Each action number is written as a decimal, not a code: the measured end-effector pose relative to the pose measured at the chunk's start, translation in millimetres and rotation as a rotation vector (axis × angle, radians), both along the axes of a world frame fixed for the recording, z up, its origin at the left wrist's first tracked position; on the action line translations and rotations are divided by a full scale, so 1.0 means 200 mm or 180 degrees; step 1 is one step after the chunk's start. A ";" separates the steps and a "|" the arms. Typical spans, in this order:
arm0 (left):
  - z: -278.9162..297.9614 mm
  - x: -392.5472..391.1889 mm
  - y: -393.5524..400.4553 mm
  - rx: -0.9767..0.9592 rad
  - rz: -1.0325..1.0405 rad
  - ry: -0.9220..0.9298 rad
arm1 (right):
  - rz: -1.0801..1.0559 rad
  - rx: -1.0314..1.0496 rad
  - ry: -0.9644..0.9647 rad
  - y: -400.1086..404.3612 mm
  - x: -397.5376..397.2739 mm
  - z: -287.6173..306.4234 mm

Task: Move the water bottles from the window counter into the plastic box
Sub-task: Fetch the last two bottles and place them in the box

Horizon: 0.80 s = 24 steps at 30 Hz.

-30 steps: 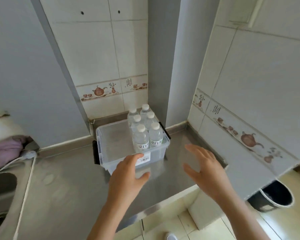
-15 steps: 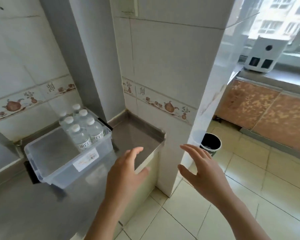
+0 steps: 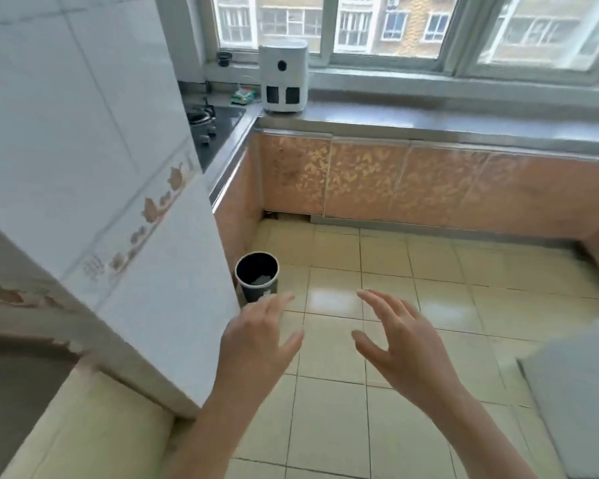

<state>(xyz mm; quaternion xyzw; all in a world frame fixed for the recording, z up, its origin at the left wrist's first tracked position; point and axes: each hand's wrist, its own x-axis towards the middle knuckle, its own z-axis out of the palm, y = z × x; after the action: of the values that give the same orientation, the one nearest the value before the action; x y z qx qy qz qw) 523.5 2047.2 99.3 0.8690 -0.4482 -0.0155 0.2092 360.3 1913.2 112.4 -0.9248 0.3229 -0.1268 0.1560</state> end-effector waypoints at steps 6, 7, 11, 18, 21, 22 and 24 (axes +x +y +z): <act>-0.02 -0.16 -0.64 0.0160 -0.0641 -0.0118 | -0.0658 0.0120 -0.0030 -0.47 -0.26 -0.03; -0.02 -0.17 -0.73 0.0130 -0.0750 -0.0086 | -0.0768 0.0146 -0.0073 -0.54 -0.28 -0.05; -0.04 -0.15 -1.11 0.0002 -0.1116 -0.0036 | -0.1080 0.0182 -0.0118 -0.80 -0.31 -0.10; -0.12 0.04 -1.88 0.0083 -0.1530 -0.0451 | -0.1448 0.0148 0.0053 -1.42 -0.20 -0.15; -0.11 0.12 -2.22 0.0014 -0.1790 -0.0512 | -0.1703 0.0197 0.0053 -1.70 -0.15 -0.09; -0.09 0.14 -2.33 -0.0016 -0.1860 -0.0558 | -0.1761 0.0204 0.0041 -1.79 -0.14 -0.08; -0.07 0.16 -2.55 -0.0044 -0.2006 -0.0669 | -0.1863 0.0134 0.0023 -1.96 -0.12 -0.05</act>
<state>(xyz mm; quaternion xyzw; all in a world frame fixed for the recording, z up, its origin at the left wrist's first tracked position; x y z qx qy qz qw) 556.5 1536.2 84.9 0.6830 -0.7141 0.0133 0.1526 336.1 1520.9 101.5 -0.7894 0.5791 -0.1564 0.1308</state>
